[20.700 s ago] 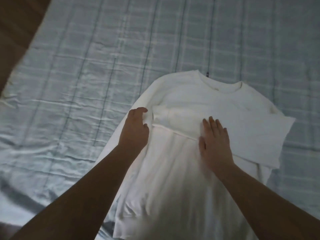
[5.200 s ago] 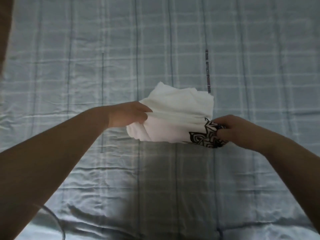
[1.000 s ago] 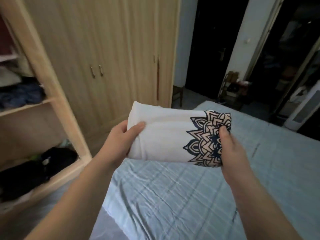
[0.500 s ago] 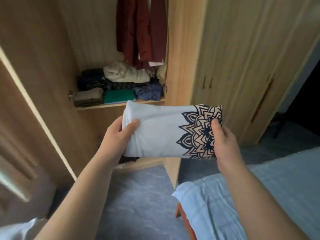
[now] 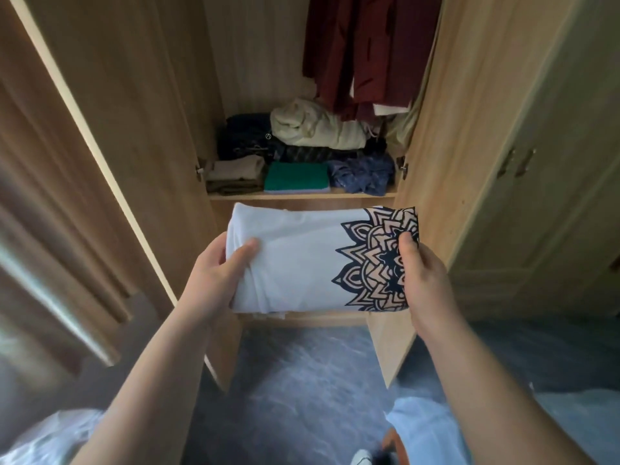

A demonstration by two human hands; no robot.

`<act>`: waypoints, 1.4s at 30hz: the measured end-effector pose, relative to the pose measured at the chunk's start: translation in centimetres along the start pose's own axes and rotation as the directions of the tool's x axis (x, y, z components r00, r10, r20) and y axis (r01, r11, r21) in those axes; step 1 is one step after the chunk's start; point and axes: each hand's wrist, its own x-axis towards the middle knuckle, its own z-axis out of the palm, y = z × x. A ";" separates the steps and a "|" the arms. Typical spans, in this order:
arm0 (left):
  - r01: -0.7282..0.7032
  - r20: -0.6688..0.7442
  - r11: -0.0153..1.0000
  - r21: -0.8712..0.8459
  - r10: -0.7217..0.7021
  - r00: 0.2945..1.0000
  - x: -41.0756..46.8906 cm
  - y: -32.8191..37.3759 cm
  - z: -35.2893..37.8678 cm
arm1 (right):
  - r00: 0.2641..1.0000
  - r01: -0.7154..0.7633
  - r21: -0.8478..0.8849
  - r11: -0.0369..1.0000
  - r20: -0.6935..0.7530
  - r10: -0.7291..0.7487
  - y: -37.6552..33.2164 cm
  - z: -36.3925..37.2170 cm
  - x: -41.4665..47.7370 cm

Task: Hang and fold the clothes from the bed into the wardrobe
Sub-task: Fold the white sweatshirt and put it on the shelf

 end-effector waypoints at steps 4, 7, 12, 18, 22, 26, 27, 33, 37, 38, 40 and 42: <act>-0.008 -0.045 0.997 0.075 0.011 0.999 6.3 -0.9 1.4 | 0.998 0.002 0.036 0.999 0.065 -0.004 1.7 1.6 6.9; 0.001 -0.072 0.996 0.094 0.006 0.997 11.0 -1.6 2.4 | 0.992 -0.006 0.027 1.000 0.129 0.002 2.5 2.6 12.2; 0.027 -0.180 0.994 0.109 -0.007 0.984 18.2 -2.4 4.2 | 0.979 -0.007 0.000 1.000 0.206 0.007 3.4 5.1 21.4; 0.089 -0.251 0.992 0.085 -0.065 0.966 25.9 -3.9 4.2 | 0.962 -0.010 -0.079 0.997 0.270 0.031 4.7 9.0 29.8; 0.117 -0.236 0.990 0.074 -0.097 0.967 32.2 -5.7 3.4 | 0.968 -0.013 -0.105 0.994 0.249 0.039 5.8 12.3 35.5; 0.122 -0.237 0.989 0.081 -0.100 0.966 40.0 -7.7 1.7 | 0.973 -0.066 -0.117 0.991 0.212 0.090 7.1 16.9 41.7; 0.135 -0.247 0.987 0.086 -0.110 0.963 42.2 -8.2 1.1 | 0.974 -0.079 -0.127 0.989 0.202 0.104 7.3 18.2 43.2; 0.177 -0.206 0.970 0.165 -0.142 0.968 54.6 -11.3 -2.6 | 0.984 -0.104 -0.216 0.971 0.117 0.132 8.4 25.5 51.8; 0.229 -0.206 0.948 0.221 -0.184 0.961 61.2 -13.8 -3.5 | 0.985 -0.147 -0.237 0.960 0.052 0.164 10.0 28.5 56.3; 0.245 -0.202 0.943 0.224 -0.201 0.958 62.5 -14.4 -3.4 | 0.984 -0.156 -0.247 0.956 0.050 0.174 10.3 28.9 57.1; 0.277 -0.206 0.938 0.208 -0.234 0.950 65.1 -15.7 -3.1 | 0.986 -0.142 -0.290 0.946 0.037 0.160 10.9 29.5 59.3; 0.299 -0.201 0.933 0.200 -0.260 0.945 67.4 -17.2 -2.7 | 0.989 -0.127 -0.377 0.917 0.024 0.147 11.7 30.1 61.3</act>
